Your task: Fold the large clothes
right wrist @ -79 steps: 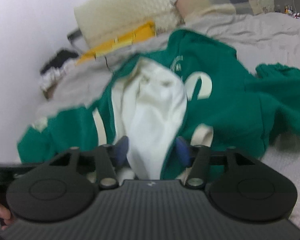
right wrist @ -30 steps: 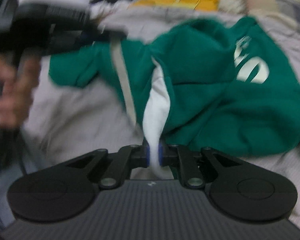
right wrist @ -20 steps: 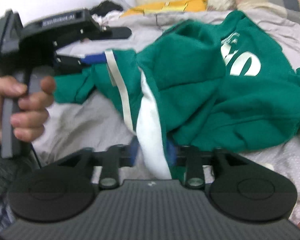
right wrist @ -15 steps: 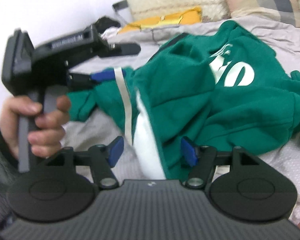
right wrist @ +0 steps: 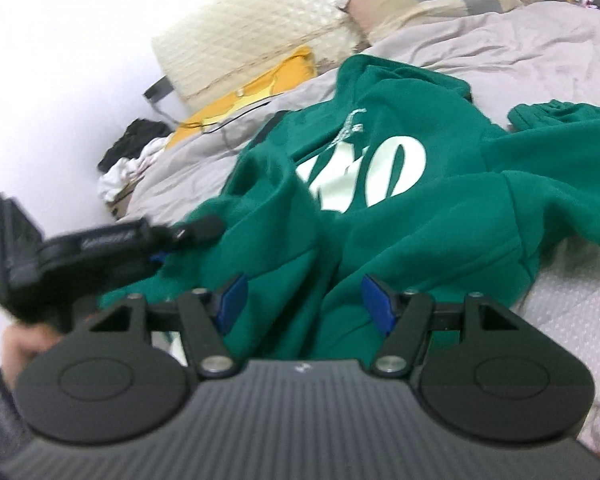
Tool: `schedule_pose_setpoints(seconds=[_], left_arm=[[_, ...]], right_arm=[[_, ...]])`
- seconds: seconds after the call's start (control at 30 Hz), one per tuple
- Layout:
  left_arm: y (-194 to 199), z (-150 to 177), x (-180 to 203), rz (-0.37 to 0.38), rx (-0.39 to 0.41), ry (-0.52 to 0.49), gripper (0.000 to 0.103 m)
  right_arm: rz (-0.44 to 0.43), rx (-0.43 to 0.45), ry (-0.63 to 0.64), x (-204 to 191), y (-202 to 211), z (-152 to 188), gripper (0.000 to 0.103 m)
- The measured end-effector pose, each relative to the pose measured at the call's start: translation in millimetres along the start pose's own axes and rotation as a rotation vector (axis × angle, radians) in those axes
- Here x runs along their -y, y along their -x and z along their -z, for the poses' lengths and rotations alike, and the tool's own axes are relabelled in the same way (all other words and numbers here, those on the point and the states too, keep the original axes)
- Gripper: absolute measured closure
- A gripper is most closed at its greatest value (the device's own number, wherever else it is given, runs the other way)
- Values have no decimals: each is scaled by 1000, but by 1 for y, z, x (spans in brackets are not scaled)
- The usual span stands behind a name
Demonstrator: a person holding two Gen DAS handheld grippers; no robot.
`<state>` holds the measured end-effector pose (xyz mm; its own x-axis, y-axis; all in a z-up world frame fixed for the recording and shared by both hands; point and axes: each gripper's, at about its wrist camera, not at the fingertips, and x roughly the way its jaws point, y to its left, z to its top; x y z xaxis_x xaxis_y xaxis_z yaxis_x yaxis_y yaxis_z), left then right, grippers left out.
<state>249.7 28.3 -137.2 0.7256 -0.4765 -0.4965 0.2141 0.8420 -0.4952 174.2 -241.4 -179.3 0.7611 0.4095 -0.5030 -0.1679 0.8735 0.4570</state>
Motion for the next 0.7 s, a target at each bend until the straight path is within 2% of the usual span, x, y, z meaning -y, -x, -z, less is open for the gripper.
schedule_pose_setpoints(seconds=[0.13,0.3,0.47,0.6,0.7], left_arm=[[45,12,13,71,32,14,85],[112,39,45,69,49,-27,86],[158,85,55,35,-61,12,86],[173,115,66,3,-179,-1,86],[181,127,71,-39,-207,-42,85]], right_arm=[[-12,44,-55,9,7,-3,37],[-32,113,-167,24,23,-4,35],[26,127,-301,43,34,3,35],[99,75,-363,52,32,9,35],[89,41,-432,58,28,15,35]])
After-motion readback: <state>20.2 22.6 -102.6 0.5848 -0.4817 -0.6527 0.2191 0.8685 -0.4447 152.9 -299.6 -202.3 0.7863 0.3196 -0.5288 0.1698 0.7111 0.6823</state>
